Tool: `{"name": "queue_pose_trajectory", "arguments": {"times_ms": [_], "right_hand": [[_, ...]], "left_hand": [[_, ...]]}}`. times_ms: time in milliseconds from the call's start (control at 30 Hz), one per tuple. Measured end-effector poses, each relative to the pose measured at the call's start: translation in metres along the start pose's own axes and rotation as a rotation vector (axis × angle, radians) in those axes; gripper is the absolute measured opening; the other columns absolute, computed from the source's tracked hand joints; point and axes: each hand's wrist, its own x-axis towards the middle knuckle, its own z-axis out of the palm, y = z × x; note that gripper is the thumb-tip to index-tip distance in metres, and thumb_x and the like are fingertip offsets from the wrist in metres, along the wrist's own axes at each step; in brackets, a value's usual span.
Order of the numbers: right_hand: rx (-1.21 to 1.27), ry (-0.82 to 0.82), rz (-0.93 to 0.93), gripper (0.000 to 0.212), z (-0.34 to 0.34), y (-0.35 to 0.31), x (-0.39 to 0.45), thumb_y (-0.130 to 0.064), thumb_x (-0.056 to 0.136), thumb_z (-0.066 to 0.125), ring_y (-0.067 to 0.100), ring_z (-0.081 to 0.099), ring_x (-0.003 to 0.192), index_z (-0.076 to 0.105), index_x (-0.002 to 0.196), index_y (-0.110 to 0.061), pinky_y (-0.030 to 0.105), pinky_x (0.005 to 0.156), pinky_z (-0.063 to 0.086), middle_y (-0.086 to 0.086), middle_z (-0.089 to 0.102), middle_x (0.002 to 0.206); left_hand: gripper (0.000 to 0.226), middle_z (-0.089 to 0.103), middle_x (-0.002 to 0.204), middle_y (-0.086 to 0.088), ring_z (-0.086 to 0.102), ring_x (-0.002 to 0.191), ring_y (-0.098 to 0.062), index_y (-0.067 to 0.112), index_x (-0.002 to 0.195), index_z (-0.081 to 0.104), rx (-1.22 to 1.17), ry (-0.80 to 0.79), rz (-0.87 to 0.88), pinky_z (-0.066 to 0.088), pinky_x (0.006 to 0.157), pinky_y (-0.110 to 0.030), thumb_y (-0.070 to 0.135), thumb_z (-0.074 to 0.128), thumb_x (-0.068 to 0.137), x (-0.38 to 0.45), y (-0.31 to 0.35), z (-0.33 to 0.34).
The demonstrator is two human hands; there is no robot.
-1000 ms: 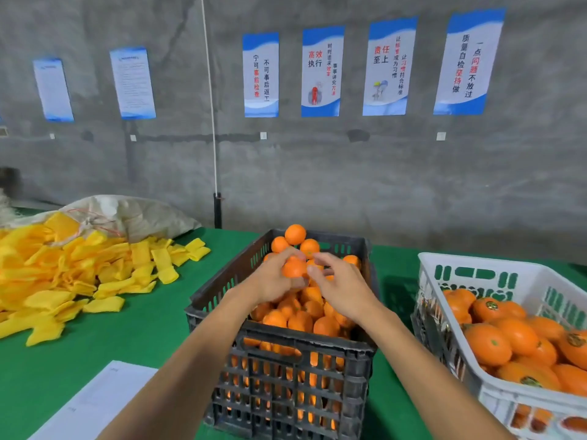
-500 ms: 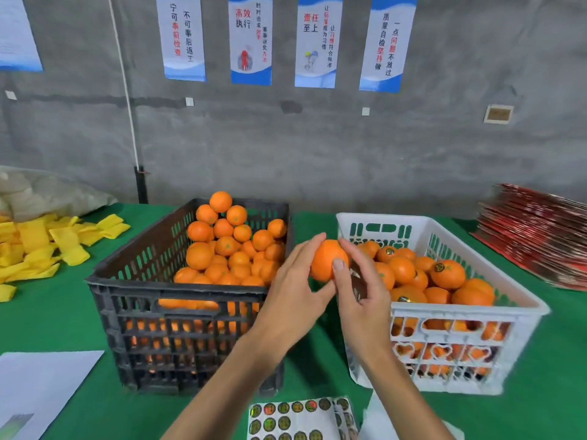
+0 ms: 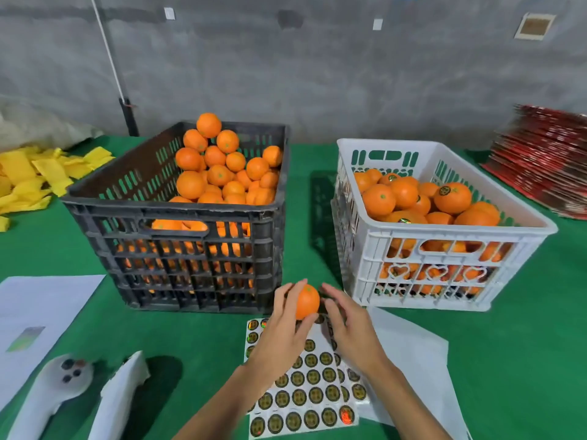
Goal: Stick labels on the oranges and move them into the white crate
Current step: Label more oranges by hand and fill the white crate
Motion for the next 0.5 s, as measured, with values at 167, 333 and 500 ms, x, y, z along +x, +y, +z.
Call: {"name": "queue_pose_trajectory", "arguments": {"times_ms": [167,333,500], "right_hand": [[-0.411,-0.254,-0.082,0.057,-0.003,0.019,-0.012,-0.051,0.102,0.054,0.008,0.041,0.14,0.049,0.151,-0.023,0.033,0.12,0.029,-0.009,0.049,0.153],[-0.478,-0.226,-0.185,0.055,-0.01,0.02,-0.008,-0.061,0.094,0.06,0.009,0.048,0.132,0.065,0.137,-0.026,0.033,0.116,0.031,-0.013,0.056,0.146],[-0.433,-0.126,-0.243,0.03,-0.004,0.018,-0.009,-0.044,0.093,0.072,0.009,0.058,0.108,0.08,0.112,-0.023,0.035,0.1,0.044,-0.016,0.07,0.123]], "left_hand": [[0.057,0.022,0.147,0.024,0.056,0.117,0.007,0.062,0.145,0.012,-0.156,0.058,-0.069,0.048,0.094,-0.016,0.065,0.042,0.097,-0.004,-0.012,0.001],[0.06,0.027,0.149,0.024,0.056,0.12,0.007,0.053,0.151,0.016,-0.218,0.028,-0.072,0.045,0.094,-0.007,0.063,0.045,0.099,-0.007,-0.015,0.0],[0.061,0.031,0.149,0.024,0.053,0.126,0.003,0.054,0.151,0.017,-0.246,0.033,-0.097,0.047,0.099,-0.015,0.066,0.045,0.098,-0.008,-0.016,-0.001]]}}
